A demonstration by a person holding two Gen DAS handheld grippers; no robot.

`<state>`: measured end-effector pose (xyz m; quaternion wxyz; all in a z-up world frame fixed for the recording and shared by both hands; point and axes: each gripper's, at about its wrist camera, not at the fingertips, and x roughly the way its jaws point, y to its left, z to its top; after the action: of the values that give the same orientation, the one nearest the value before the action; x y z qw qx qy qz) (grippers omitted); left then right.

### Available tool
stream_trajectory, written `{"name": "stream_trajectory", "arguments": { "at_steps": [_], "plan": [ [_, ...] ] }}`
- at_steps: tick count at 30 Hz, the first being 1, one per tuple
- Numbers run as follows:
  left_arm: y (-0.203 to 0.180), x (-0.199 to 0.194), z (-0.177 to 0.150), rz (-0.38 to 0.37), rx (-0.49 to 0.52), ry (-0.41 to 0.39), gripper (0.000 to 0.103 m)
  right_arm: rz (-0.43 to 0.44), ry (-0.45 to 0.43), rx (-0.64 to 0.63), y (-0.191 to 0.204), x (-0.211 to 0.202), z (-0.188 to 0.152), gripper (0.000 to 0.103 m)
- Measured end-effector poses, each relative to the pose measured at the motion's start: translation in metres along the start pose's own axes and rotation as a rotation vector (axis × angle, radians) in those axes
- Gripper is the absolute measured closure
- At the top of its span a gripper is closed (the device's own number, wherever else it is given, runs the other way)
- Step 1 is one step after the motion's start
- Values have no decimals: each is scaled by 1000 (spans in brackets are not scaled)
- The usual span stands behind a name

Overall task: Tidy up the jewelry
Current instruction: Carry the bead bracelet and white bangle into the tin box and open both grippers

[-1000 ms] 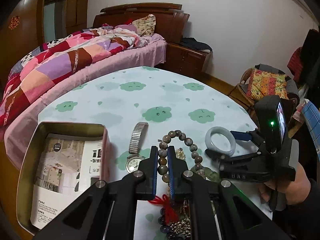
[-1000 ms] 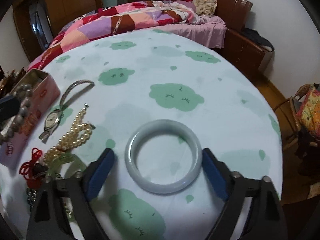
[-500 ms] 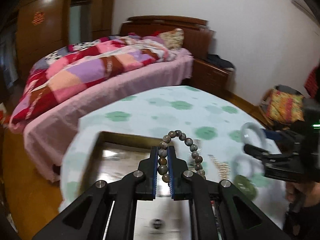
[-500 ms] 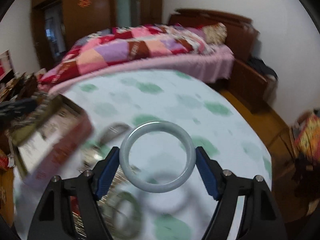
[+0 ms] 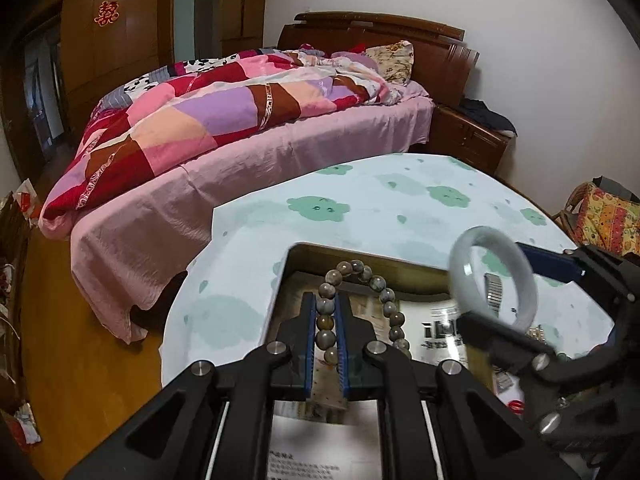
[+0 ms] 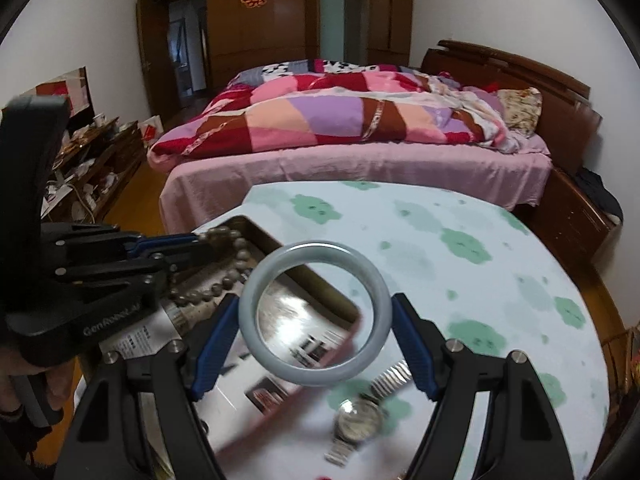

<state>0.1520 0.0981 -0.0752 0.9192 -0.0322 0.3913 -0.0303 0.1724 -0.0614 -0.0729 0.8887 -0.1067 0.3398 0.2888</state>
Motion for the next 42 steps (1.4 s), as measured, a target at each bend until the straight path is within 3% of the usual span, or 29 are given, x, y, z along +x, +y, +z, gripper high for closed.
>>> {"name": "stream_trajectory", "arguments": {
  "at_steps": [13, 24, 29, 31, 35, 39, 42],
  "plan": [
    [0, 6, -2, 21, 40, 25, 94, -9, 90, -100, 22, 22, -14, 25],
    [-1, 7, -2, 47, 56, 37, 94, -21, 126, -132, 31, 31, -15, 25],
    [-2, 7, -3, 60, 66, 42, 93, -23, 126, -142, 35, 30, -18, 20],
    [-3, 7, -2, 75, 69, 43, 79, -24, 125, -144, 36, 30, -18, 17],
    [-7, 0, -3, 51, 67, 27, 64, -15, 110, -126, 36, 23, -19, 14],
    [-14, -10, -5, 68, 76, -6, 40, -16, 88, -117, 32, 14, -19, 14],
    [-14, -22, -4, 54, 50, -35, 39, -13, 75, -97, 25, 4, -21, 13]
  ]
}}
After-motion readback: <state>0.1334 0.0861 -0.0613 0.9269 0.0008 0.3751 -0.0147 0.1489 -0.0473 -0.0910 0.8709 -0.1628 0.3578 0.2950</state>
